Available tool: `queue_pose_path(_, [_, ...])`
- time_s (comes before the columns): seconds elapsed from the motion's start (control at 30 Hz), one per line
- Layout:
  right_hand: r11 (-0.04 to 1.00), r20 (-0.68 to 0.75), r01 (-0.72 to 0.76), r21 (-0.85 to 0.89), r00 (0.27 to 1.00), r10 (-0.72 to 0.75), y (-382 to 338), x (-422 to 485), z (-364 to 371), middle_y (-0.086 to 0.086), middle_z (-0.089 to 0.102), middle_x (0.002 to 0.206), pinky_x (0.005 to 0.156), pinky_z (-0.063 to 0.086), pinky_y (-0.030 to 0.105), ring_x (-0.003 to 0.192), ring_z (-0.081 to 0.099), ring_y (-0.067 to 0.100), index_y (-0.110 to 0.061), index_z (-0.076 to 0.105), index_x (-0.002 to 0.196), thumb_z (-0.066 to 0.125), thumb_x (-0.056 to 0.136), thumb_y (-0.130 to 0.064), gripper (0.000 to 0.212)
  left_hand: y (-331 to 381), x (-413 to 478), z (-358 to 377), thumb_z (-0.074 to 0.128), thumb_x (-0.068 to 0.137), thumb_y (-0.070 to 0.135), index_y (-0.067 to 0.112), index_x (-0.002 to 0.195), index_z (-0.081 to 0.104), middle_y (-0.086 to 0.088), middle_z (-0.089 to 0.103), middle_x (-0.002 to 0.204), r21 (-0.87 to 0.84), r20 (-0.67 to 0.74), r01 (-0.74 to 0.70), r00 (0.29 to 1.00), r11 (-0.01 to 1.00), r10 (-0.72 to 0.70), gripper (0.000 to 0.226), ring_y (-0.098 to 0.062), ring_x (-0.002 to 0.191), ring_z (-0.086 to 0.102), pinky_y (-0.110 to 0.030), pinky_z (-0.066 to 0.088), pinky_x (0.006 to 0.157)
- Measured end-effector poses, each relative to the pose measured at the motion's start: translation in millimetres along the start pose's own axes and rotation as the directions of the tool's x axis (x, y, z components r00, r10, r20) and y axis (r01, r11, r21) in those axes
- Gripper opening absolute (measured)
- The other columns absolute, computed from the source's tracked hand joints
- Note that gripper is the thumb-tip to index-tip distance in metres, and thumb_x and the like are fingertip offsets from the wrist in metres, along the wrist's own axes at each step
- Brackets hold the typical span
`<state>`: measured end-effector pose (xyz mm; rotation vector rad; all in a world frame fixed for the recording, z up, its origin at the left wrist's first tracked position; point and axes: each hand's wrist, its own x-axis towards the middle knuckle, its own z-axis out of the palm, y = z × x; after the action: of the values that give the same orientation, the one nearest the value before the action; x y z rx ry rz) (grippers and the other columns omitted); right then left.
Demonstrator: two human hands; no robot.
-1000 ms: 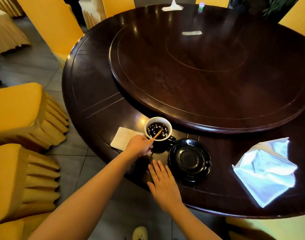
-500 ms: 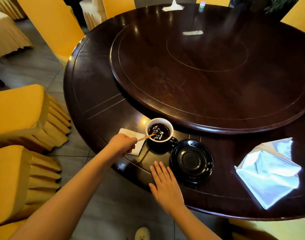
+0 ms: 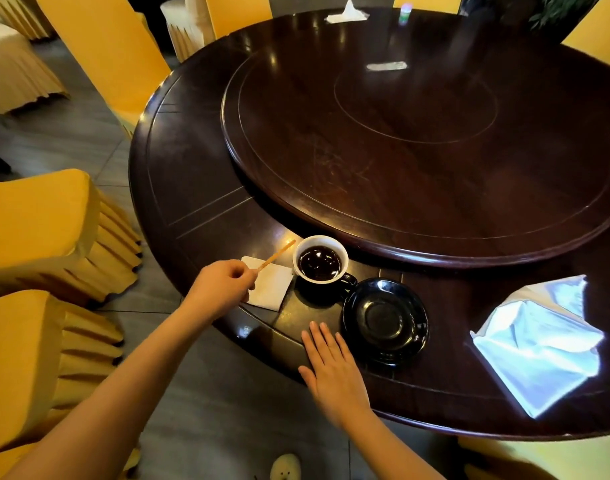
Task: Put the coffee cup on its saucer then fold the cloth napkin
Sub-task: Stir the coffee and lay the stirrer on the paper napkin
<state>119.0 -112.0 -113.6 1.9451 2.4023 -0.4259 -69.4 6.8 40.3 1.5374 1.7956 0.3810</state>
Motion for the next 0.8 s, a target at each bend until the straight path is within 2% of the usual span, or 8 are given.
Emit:
queue_pose_path(0.07, [1.0,-0.001,0.0,-0.007,1.0,0.0,0.3,0.1,0.1,0.006,0.034,0.15,0.111,0.005,0.035,0.139,0.027,0.02,-0.016,0.032,0.142,0.009,0.097,-0.047,0.059,0.0,-1.1,9.9,0.051,0.09,0.031,0.013,0.077,0.068,-0.003,0.064,0.064,0.181,-0.045,-0.103,0.993,0.978,0.113,0.028,-0.015,0.06,0.058,-0.029,0.046,0.059])
queue_pose_path(0.13, [1.0,-0.009,0.002,-0.009,1.0,-0.002,0.1,0.4,-0.3,0.005,0.033,0.15,0.111,0.005,0.036,0.14,0.027,0.019,-0.016,0.031,0.143,0.01,0.097,-0.048,0.059,-0.8,-1.5,21.7,0.051,0.091,0.03,0.014,0.084,0.069,-0.004,0.065,0.069,0.323,-0.095,-0.177,0.971,0.93,0.219,0.025,-0.021,0.066,0.058,-0.032,0.042,0.058])
queue_pose_path(0.27, [1.0,-0.013,0.018,-0.024,1.0,-0.019,-2.4,-0.5,1.1,0.005,0.031,0.151,0.111,0.005,0.037,0.14,0.025,0.019,-0.016,0.029,0.143,0.013,0.097,-0.048,0.058,-14.9,0.5,43.8,0.051,0.092,0.023,0.017,0.106,0.069,-0.007,0.071,0.089,0.441,-0.155,-0.312,0.897,0.841,0.414,0.023,-0.028,0.081,0.063,-0.029,0.039,0.061])
queue_pose_path(0.33, [1.0,-0.013,0.018,-0.025,1.0,-0.018,-2.9,-1.0,3.1,0.005,0.031,0.151,0.111,0.006,0.037,0.14,0.025,0.019,-0.016,0.029,0.143,0.013,0.097,-0.048,0.058,-24.1,-0.3,48.9,0.062,0.086,0.017,0.016,0.106,0.07,-0.008,0.069,0.077,0.526,-0.138,-0.367,0.853,0.767,0.503,0.022,-0.027,0.068,0.063,-0.026,0.037,0.053])
queue_pose_path(0.4, [1.0,-0.02,0.008,-0.028,1.0,-0.009,-1.8,-1.5,2.3,0.005,0.031,0.151,0.111,0.007,0.038,0.14,0.025,0.019,-0.017,0.029,0.143,0.012,0.097,-0.048,0.058,-27.7,-2.6,51.9,0.075,0.074,0.011,0.013,0.098,0.073,-0.005,0.063,0.061,0.601,-0.105,-0.409,0.812,0.687,0.574,0.025,-0.024,0.052,0.058,-0.021,0.034,0.043])
queue_pose_path(0.47, [1.0,-0.021,0.005,-0.03,1.0,-0.006,-0.6,-1.0,1.5,0.005,0.03,0.151,0.111,0.006,0.037,0.14,0.024,0.019,-0.017,0.029,0.144,0.011,0.097,-0.048,0.059,-29.2,-3.3,53.0,0.079,0.068,0.009,0.011,0.094,0.073,-0.004,0.061,0.057,0.61,-0.104,-0.434,0.786,0.663,0.61,0.027,-0.021,0.047,0.056,-0.019,0.031,0.04])
queue_pose_path(0.67, [1.0,-0.024,-0.004,-0.015,1.0,0.004,-2.6,-1.9,-1.6,0.005,0.033,0.15,0.111,0.007,0.036,0.139,0.027,0.019,-0.017,0.032,0.142,0.012,0.097,-0.048,0.058,-40.2,-10.4,49.7,0.078,0.07,0.008,0.01,0.095,0.073,-0.004,0.065,0.06,0.558,-0.165,-0.424,0.785,0.713,0.597,0.025,-0.021,0.051,0.059,-0.02,0.031,0.044])
queue_pose_path(0.8, [1.0,-0.019,-0.006,-0.019,1.0,0.005,-2.4,-1.8,-1.9,0.005,0.033,0.15,0.11,0.011,0.038,0.139,0.027,0.019,-0.018,0.032,0.142,0.011,0.097,-0.048,0.058,-58.1,-18.7,48.2,0.068,0.081,0.012,0.01,0.106,0.071,-0.009,0.072,0.079,0.4,-0.22,-0.358,0.856,0.843,0.468,0.025,-0.025,0.069,0.065,-0.026,0.045,0.057])
